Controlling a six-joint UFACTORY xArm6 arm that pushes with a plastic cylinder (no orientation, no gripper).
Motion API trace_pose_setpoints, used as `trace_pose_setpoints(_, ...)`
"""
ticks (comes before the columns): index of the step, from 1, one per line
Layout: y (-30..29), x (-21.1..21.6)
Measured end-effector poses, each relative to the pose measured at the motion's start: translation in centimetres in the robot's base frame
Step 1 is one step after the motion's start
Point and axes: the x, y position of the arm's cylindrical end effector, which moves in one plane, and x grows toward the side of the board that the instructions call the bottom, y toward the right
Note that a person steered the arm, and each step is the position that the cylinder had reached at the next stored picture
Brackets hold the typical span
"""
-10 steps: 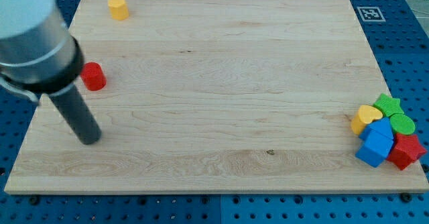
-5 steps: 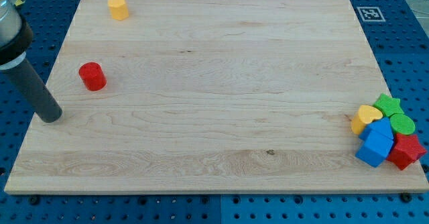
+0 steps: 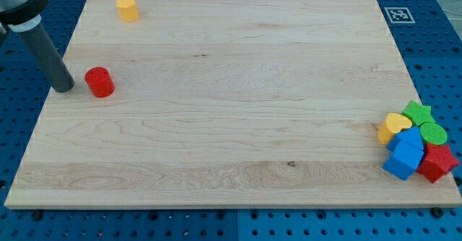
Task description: Push red circle towards group of blocks
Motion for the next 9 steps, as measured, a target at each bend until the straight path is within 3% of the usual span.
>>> trace_pose_setpoints(2,5.3,-0.9)
trace_pose_setpoints(9,9.6,2.1)
